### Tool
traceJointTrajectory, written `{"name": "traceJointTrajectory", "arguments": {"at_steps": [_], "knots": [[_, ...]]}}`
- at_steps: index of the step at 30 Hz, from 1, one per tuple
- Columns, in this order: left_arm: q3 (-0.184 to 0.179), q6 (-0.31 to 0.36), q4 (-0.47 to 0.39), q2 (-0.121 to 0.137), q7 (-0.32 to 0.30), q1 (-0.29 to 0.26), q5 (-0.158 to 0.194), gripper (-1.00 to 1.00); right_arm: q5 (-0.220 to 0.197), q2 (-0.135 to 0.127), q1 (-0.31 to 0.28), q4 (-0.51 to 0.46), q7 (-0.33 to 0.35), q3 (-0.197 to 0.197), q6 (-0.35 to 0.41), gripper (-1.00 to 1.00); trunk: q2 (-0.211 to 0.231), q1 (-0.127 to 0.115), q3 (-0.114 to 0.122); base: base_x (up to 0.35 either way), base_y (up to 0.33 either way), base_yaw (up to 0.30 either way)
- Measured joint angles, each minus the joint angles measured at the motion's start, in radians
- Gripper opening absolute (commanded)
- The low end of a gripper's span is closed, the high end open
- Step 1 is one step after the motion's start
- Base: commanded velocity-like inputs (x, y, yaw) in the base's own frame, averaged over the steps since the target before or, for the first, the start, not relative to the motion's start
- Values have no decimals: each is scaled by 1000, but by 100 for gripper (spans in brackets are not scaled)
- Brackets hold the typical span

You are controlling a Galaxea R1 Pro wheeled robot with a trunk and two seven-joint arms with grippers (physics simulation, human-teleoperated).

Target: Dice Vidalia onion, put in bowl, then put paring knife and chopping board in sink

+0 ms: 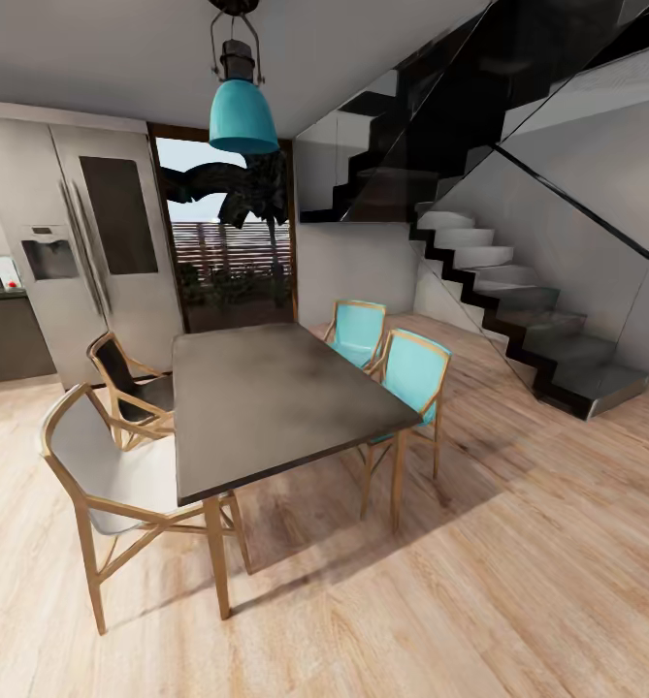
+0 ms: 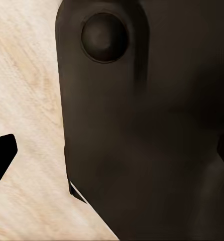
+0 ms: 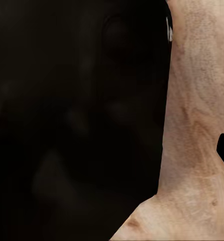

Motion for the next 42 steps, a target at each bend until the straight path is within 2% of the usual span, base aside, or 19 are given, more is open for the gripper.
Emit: {"name": "traceJointTrajectory", "arguments": {"at_steps": [5,12,20,27,33,34,35,36,37,39,42], "knots": [[4,-1,-1,3,0,3,1,100,-1,28,-1,-19,-3,3,1,100,0,0,0,0,0,0],[3,-30,-8,4,0,2,0,100,1,42,-1,-29,-3,3,1,100,0,0,0,0,0,0],[6,-75,-33,3,1,2,0,100,-2,44,-1,-57,-6,1,-33,100,0,0,0,0,0,0],[10,-75,-73,3,5,1,3,100,-4,49,-1,-63,-9,-1,-72,100,0,0,0,0,0,0],[13,-75,-106,3,7,1,8,100,-5,42,-2,-97,-12,-2,-106,100,0,0,0,0,0,0],[13,-75,-174,3,7,2,8,100,-5,41,-1,-130,-13,-3,-366,100,0,0,0,0,0,0],[13,-75,-314,3,8,2,8,100,-5,40,-1,-285,-17,-3,-384,100,0,0,0,0,0,0],[13,-76,-509,3,8,1,8,100,-3,39,-4,-422,-20,-2,-383,100,0,0,1,0,0,0],[14,-76,-664,3,9,1,8,100,-3,38,-2,-470,-28,-2,-382,100,0,0,1,0,0,0],[29,-76,-678,12,31,1,9,100,1,33,-2,-577,-47,1,-383,100,0,0,0,0,0,0],[46,-77,-652,14,39,1,10,100,1,32,-1,-591,-48,3,-385,100,0,0,0,0,0,0]]}}
